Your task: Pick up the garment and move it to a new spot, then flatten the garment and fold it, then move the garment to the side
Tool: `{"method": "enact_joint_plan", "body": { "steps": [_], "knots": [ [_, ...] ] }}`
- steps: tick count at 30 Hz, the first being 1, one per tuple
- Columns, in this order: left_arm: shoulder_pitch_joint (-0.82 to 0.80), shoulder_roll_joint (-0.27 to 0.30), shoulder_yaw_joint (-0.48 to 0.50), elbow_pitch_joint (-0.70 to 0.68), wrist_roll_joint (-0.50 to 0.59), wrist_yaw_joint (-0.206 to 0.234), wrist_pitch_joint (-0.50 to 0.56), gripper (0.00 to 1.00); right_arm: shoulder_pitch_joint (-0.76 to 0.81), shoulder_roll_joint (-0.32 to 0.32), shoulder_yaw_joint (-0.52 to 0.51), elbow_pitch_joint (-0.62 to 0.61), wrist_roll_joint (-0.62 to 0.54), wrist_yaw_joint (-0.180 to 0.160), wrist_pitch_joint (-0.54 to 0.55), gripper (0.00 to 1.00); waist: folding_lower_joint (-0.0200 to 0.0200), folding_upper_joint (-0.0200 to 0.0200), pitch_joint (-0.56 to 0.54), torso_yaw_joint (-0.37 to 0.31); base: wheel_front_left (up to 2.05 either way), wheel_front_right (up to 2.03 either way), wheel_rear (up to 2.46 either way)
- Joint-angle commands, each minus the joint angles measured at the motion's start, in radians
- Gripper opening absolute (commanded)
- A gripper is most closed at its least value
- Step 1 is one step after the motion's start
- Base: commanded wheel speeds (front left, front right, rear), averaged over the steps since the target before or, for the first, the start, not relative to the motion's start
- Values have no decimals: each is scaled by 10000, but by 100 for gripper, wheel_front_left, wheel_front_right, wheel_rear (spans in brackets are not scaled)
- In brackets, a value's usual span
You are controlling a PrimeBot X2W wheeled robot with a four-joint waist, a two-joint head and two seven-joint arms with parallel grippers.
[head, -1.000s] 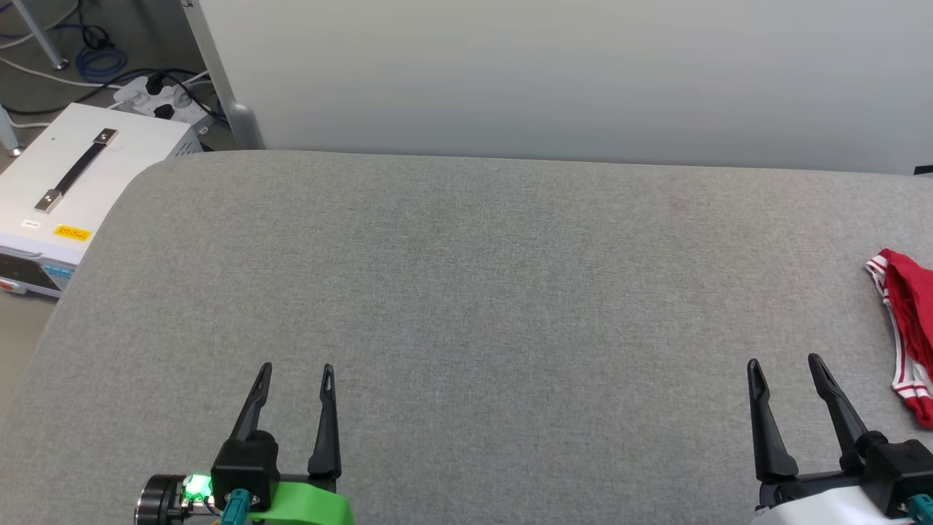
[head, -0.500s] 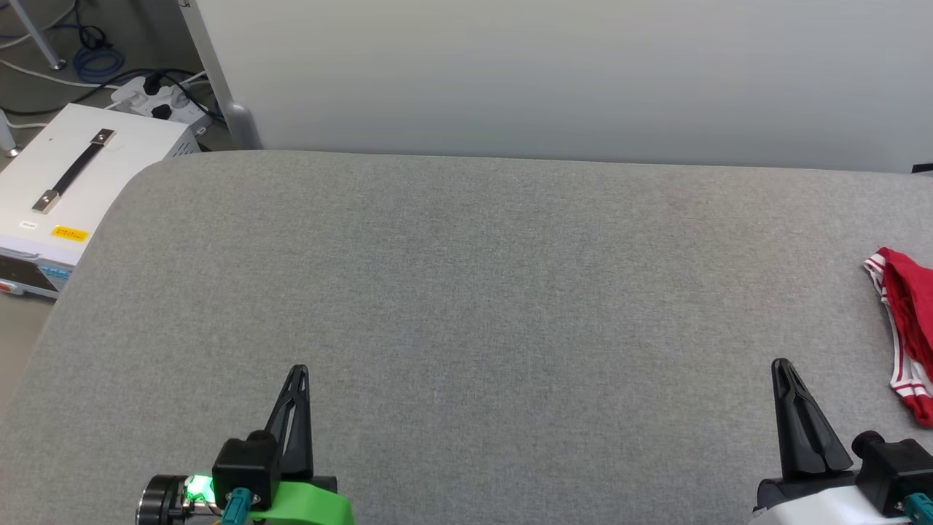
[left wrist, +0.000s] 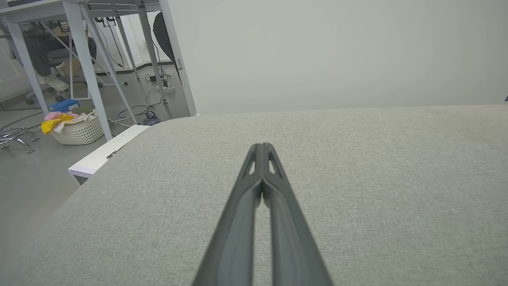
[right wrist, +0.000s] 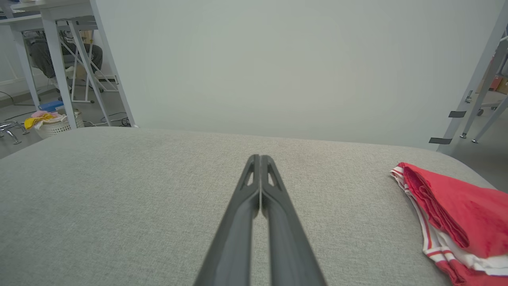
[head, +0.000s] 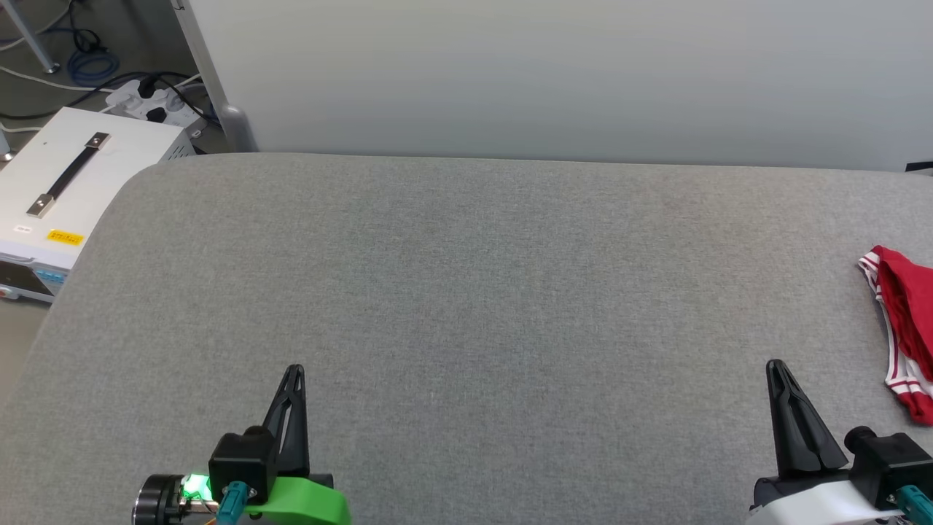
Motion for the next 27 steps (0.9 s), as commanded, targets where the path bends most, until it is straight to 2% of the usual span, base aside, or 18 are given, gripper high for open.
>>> {"method": "enact_joint_plan", "body": {
  "steps": [1, 27],
  "knots": [
    [-136, -47, 47, -35, 61, -61, 45, 0, -211, 20, 17, 50, -89, -1, 75, 0, 1, 0, -2, -10, 0, 0, 0],
    [-340, -150, 297, -115, 159, -192, 588, 0, -567, 48, 76, 247, -322, -3, 620, 0, 1, 0, -29, -178, 0, 0, 0]
  ]
}}
